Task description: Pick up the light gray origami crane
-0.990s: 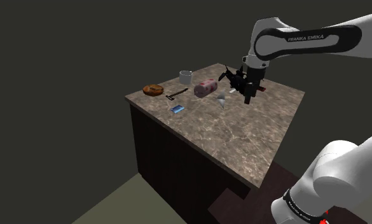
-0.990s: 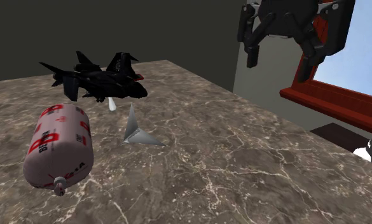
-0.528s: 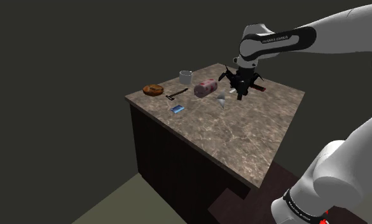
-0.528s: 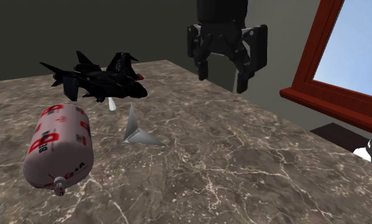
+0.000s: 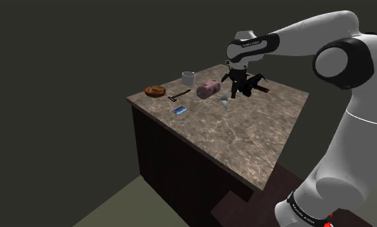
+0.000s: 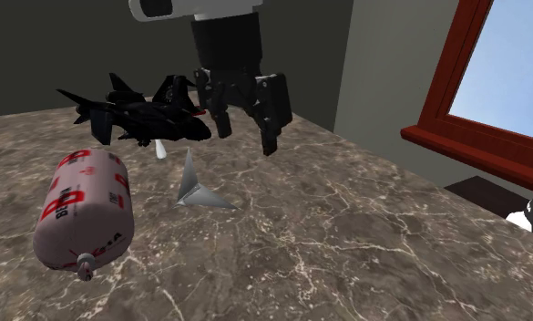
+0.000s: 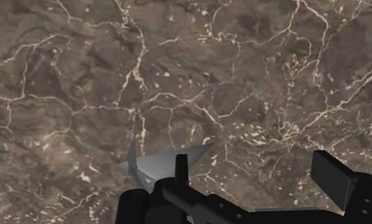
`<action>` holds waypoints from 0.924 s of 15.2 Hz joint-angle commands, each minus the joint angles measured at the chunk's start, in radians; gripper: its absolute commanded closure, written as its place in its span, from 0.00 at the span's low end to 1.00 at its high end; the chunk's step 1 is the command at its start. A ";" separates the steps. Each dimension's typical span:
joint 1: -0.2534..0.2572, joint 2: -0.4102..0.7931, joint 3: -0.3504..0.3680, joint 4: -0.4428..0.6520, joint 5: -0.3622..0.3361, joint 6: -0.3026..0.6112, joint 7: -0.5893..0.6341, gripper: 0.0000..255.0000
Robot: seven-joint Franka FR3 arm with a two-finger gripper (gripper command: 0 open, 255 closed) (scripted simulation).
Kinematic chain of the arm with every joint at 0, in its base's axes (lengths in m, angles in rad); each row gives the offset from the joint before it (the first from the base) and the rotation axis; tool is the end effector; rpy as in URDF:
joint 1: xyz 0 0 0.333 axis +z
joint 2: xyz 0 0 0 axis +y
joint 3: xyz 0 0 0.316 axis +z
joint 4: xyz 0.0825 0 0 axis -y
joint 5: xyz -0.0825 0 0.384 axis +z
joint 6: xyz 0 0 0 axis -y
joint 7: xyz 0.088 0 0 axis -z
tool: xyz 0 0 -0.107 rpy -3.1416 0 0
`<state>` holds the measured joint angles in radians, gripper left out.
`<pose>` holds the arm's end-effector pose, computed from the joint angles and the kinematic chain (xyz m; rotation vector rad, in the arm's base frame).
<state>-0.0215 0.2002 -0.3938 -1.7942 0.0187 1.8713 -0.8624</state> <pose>0.5547 -0.2298 0.4353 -3.0427 -0.6861 0.1900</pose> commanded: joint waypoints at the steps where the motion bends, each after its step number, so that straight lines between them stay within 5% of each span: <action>1: -0.021 0.091 0.004 0.096 0.037 -0.009 -0.063 0.00; 8: -0.114 0.390 0.051 0.465 0.125 -0.088 -0.209 0.00; 14: -0.112 0.409 0.056 0.414 0.131 -0.019 -0.212 0.00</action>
<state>-0.1328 0.6040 -0.3385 -1.3732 0.1483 1.8400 -1.0722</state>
